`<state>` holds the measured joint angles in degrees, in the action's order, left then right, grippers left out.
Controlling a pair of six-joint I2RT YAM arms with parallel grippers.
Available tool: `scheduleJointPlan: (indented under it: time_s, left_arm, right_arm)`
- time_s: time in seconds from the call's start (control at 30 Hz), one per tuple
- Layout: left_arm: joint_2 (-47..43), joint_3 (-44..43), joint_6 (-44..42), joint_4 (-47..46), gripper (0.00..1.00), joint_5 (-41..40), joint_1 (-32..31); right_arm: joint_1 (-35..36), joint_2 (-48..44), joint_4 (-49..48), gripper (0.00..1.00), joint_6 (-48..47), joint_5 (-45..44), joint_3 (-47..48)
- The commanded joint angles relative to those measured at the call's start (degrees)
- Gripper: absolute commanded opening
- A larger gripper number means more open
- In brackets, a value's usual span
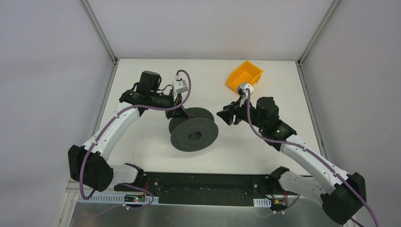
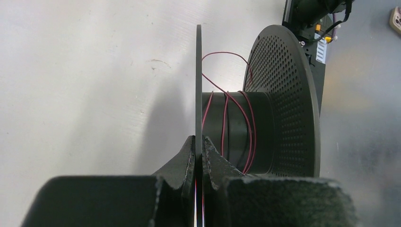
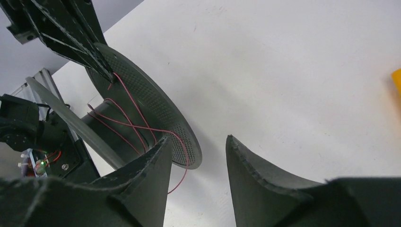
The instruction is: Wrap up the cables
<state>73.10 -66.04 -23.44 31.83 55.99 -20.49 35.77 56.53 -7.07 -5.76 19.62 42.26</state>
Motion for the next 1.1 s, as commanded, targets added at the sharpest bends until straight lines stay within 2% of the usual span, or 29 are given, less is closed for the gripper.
scheduleJointPlan:
  time_s: [0.0, 0.17, 0.33, 0.63, 0.77, 1.07]
  left_arm:
    - [2.8, -3.3, 5.3, -2.5, 0.0, 0.0, 0.8]
    - [7.1, -6.1, 10.1, -4.2, 0.0, -3.3, 0.8]
    - [12.0, -8.0, 14.2, -6.3, 0.0, -3.3, 0.8]
    - [20.8, -12.3, 18.0, -7.7, 0.0, -2.3, 1.7]
    - [25.4, -14.9, 20.2, -7.8, 0.0, 1.1, 2.6]
    - [31.7, -17.1, 22.7, -7.7, 0.0, -0.9, 4.5]
  right_arm:
    - [-0.4, -3.8, -1.8, 0.49, 6.7, -5.3, 0.0]
    - [-0.5, -5.4, 2.0, 0.5, 10.9, -7.6, 0.4]
    - [-0.5, -5.6, 2.7, 0.52, 14.6, -6.0, -1.3]
    - [-0.9, -3.7, 5.1, 0.56, 15.4, -7.1, -3.0]
    - [-1.5, -2.1, 5.0, 0.56, 15.6, -8.3, -3.6]
    - [-3.2, 0.2, 3.6, 0.56, 16.7, -8.1, -4.6]
